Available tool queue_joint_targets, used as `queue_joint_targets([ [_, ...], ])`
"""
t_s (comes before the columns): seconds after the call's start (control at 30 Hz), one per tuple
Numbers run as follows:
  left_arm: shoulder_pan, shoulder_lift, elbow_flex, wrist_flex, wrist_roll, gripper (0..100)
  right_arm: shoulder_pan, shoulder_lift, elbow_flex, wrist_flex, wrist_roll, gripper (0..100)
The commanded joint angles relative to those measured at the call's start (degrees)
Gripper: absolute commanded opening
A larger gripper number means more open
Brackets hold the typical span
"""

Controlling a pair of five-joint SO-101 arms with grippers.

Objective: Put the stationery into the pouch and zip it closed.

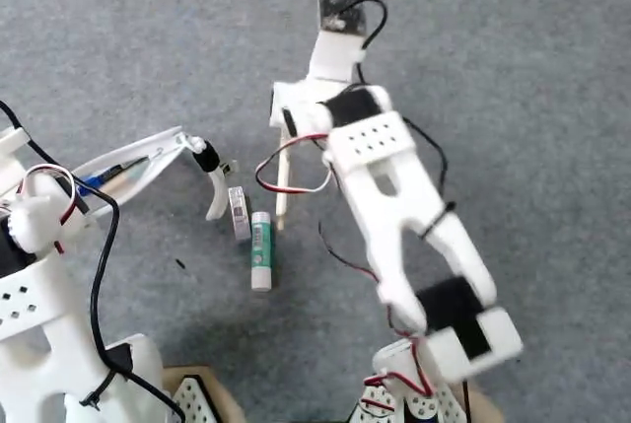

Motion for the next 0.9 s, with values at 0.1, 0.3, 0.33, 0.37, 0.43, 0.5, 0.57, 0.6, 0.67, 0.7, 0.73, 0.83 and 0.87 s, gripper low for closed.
queue_joint_targets([
  [0.1,-0.57,0.44,-1.54,-0.62,0.44,3,0.26,-15.6,-2.07,-0.18,-0.62,1.2],
  [0.3,-0.57,0.44,-1.27,-0.53,0.35,3,-5.98,-27.21,-2.33,-0.09,-0.7,1.2],
  [0.33,-0.57,0.44,-1.27,-0.44,0.26,3,-7.65,-28.7,-2.51,-0.18,-0.7,1.2],
  [0.37,-0.48,0.44,-1.27,-0.44,0.26,3,-9.58,-30.02,-2.51,-0.53,-0.7,1.2],
  [0.43,-0.48,0.44,-1.27,-0.35,0.18,3,-12.92,-31.69,-2.42,-1.76,-0.62,1.2],
  [0.5,-0.48,0.44,-1.27,-0.35,0.18,3,-15.12,-32.48,-2.42,-2.9,-0.53,1.2],
  [0.57,-0.48,0.44,-1.27,-0.35,0.18,3,-16.44,-32.92,-2.42,-3.96,-0.53,1.2],
  [0.6,-0.48,0.44,-1.27,-0.35,0.18,3,-16.7,-33.01,-2.51,-4.48,-0.53,1.2],
  [0.67,-0.48,0.44,-1.19,-0.35,0.18,3,-16.79,-33.01,-2.51,-6.07,-0.53,1.2],
  [0.7,-0.4,0.44,-1.19,-0.35,0.18,3,-16.79,-33.01,-2.51,-7.03,-0.44,1.2],
  [0.73,-0.4,0.44,-1.19,-0.35,0.09,3,-16.79,-33.01,-2.68,-8.09,-0.44,1.2],
  [0.83,-0.4,0.44,-1.19,-0.35,0.35,3,-17.76,-32.57,-5.49,-10.37,-0.35,1.2],
  [0.87,-0.13,0.44,-1.19,-0.35,0.35,3,-18.81,-32.4,-6.81,-11.25,-0.26,1.2],
])
